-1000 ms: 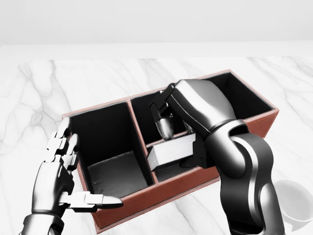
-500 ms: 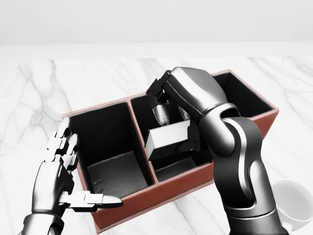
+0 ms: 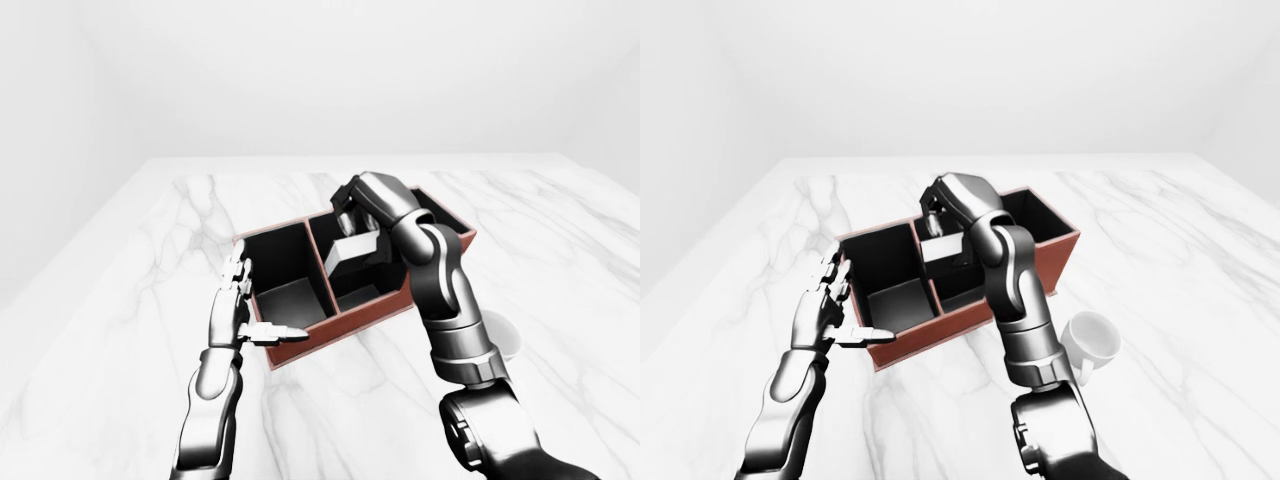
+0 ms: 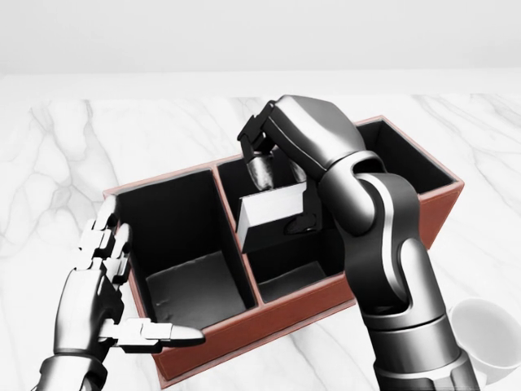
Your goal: Pick up the book and place it in the front compartment of the caddy.
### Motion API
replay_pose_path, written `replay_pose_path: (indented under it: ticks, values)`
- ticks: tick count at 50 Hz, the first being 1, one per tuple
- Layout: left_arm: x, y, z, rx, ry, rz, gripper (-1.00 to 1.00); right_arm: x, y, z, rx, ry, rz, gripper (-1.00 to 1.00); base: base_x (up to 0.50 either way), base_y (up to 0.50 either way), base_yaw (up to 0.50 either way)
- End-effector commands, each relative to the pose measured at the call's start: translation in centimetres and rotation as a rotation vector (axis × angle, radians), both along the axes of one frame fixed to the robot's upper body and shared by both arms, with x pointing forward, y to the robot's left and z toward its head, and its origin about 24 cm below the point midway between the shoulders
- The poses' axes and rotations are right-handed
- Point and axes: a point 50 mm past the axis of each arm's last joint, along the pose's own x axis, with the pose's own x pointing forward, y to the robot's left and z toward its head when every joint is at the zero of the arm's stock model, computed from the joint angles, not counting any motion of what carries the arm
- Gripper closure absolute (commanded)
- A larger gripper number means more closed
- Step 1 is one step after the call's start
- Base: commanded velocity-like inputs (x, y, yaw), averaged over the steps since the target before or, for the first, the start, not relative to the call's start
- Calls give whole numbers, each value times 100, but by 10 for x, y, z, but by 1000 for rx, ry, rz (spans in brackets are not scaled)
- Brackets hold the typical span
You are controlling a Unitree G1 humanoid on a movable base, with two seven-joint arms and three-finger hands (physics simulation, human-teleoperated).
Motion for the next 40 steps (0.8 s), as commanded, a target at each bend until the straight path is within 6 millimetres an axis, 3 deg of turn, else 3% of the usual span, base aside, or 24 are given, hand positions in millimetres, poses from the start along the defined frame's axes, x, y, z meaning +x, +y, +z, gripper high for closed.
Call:
replay_pose_path:
  ticks: [1, 25, 40]
  values:
    - [0, 0, -1, -1, 3, 0, -98, 10, -2, 7, 2, -25, -33, 100, 0, 0, 0]
    - [1, 0, -2, 3, 8, 1, -99, 37, 2, 25, 0, -24, -55, 100, 0, 0, 0]
    - [1, 0, -2, 3, 7, 3, -98, 54, 6, 16, 8, 25, -92, 100, 0, 0, 0]
